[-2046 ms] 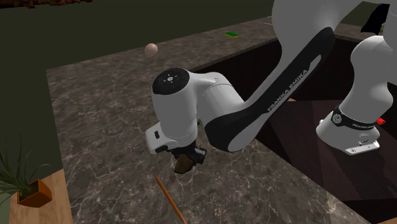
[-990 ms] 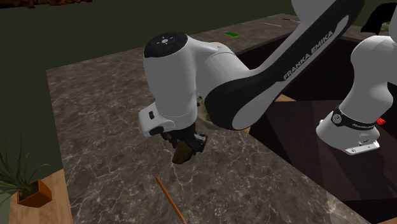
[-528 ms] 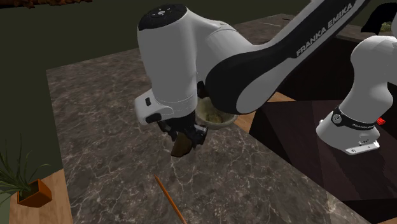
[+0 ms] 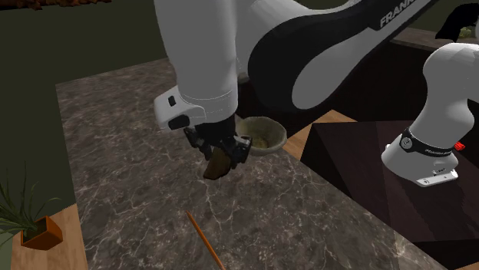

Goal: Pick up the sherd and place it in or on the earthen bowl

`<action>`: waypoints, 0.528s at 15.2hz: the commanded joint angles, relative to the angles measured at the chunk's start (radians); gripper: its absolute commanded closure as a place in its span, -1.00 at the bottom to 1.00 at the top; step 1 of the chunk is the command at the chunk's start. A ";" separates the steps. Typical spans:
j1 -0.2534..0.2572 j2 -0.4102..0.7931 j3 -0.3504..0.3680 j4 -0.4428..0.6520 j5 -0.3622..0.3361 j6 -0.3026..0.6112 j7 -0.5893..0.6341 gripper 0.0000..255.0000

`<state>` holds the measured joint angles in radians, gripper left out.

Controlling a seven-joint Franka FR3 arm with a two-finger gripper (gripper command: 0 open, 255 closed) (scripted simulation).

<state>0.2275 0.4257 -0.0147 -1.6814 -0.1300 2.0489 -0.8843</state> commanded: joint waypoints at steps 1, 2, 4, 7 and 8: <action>-0.001 -0.011 0.000 0.010 0.001 -0.022 -0.004 1.00; -0.001 -0.016 0.000 0.016 0.002 -0.033 -0.005 1.00; -0.001 -0.026 0.000 0.030 0.003 -0.056 -0.008 1.00; -0.021 -0.084 -0.009 -0.055 0.002 -0.025 -0.035 1.00; -0.032 -0.111 -0.015 -0.095 0.001 -0.010 -0.049 1.00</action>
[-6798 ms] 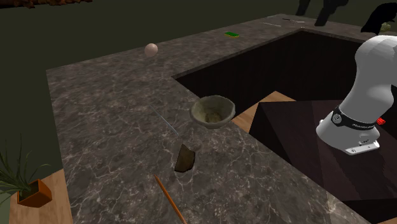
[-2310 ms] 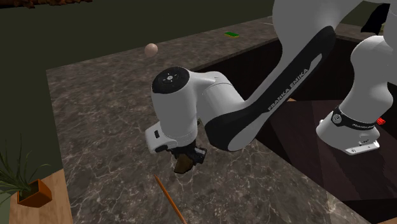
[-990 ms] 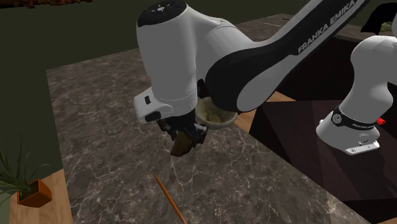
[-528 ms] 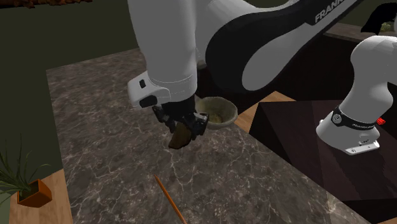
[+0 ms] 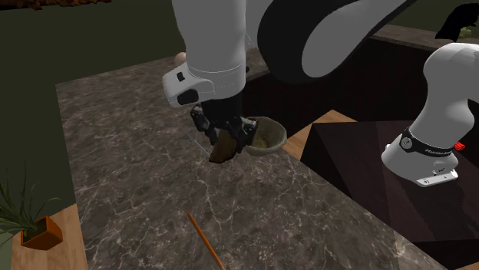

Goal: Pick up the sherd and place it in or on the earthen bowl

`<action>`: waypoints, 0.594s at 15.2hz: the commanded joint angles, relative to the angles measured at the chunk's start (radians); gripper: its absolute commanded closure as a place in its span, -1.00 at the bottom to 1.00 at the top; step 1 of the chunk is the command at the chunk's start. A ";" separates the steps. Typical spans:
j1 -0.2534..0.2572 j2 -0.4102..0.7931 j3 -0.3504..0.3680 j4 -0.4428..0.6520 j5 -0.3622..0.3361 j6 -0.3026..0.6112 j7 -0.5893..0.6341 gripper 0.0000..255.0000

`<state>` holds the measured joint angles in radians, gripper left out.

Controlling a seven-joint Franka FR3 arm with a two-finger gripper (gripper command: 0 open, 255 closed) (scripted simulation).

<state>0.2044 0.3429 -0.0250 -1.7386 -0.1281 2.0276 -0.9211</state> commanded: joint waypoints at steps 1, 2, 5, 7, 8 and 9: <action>-0.019 -0.054 -0.010 -0.077 -0.001 0.025 -0.026 1.00; -0.030 -0.080 -0.017 -0.113 -0.002 0.039 -0.041 1.00; -0.061 -0.151 -0.037 -0.215 -0.006 0.075 -0.088 1.00; -0.082 -0.195 -0.053 -0.276 -0.010 0.096 -0.120 1.00; -0.093 -0.217 -0.062 -0.305 -0.012 0.106 -0.137 1.00; -0.103 -0.237 -0.070 -0.333 -0.015 0.116 -0.155 1.00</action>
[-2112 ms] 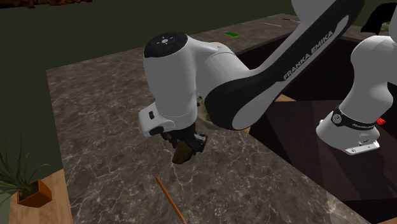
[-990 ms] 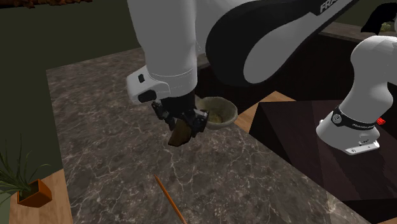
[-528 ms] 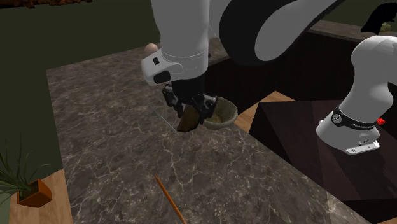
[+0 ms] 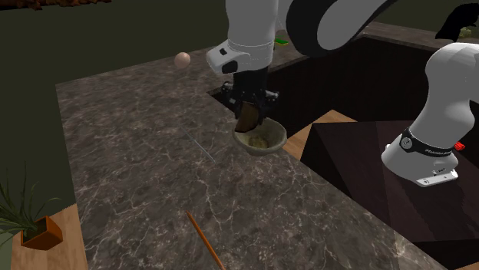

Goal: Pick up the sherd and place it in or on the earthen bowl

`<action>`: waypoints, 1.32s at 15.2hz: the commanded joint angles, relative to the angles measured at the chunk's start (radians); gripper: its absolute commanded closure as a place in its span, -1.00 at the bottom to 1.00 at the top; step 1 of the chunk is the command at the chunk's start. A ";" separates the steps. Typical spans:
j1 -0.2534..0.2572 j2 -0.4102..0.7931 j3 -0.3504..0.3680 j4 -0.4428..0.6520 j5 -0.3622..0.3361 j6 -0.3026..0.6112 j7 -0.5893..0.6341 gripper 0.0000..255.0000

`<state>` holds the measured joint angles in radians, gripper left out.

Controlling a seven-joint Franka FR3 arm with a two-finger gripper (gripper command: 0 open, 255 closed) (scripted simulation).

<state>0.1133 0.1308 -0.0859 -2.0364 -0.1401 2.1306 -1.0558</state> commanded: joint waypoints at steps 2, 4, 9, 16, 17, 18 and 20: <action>-0.034 -0.064 -0.028 -0.086 -0.009 0.030 -0.055 1.00; -0.047 -0.080 -0.041 -0.122 -0.013 0.053 -0.077 1.00; -0.049 -0.044 -0.042 -0.150 -0.015 0.117 -0.070 1.00; -0.051 0.020 -0.043 -0.182 -0.017 0.212 -0.060 1.00; -0.051 0.020 -0.043 -0.182 -0.017 0.212 -0.060 1.00; -0.051 0.020 -0.043 -0.182 -0.017 0.212 -0.060 1.00; -0.051 0.020 -0.043 -0.182 -0.017 0.212 -0.060 1.00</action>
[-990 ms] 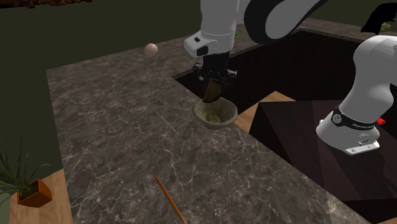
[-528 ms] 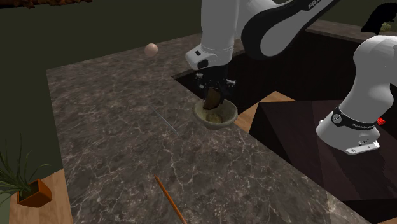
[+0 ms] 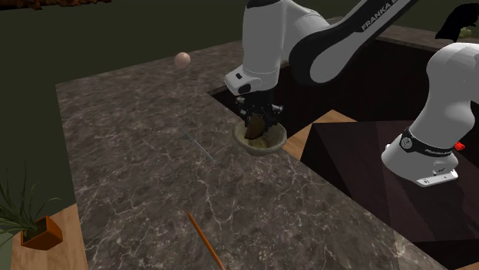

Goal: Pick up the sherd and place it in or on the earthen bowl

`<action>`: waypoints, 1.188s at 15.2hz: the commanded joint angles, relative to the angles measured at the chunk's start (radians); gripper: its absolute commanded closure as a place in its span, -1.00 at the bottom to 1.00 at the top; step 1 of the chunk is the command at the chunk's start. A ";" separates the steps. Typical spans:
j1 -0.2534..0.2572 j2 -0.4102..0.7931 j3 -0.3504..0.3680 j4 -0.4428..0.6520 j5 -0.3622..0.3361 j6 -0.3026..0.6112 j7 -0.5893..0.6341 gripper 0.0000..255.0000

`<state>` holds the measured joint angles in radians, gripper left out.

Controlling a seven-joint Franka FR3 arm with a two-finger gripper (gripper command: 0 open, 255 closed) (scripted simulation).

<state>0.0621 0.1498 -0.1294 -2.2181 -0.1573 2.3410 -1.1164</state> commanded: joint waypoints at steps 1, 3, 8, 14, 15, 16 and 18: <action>0.000 0.001 0.000 0.000 0.000 0.001 0.000 1.00; 0.000 0.001 0.000 0.000 0.000 0.001 0.000 1.00; 0.000 0.001 0.000 0.000 0.000 0.001 0.000 -1.00; 0.010 -0.074 0.007 0.046 0.003 -0.120 0.000 -1.00; 0.010 -0.074 0.007 0.046 0.003 -0.120 0.000 -1.00; 0.010 -0.074 0.007 0.045 0.003 -0.120 0.000 -1.00; 0.010 -0.074 0.007 0.046 0.003 -0.120 0.000 -1.00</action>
<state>0.0719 0.0769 -0.1223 -2.1736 -0.1540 2.2234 -1.1163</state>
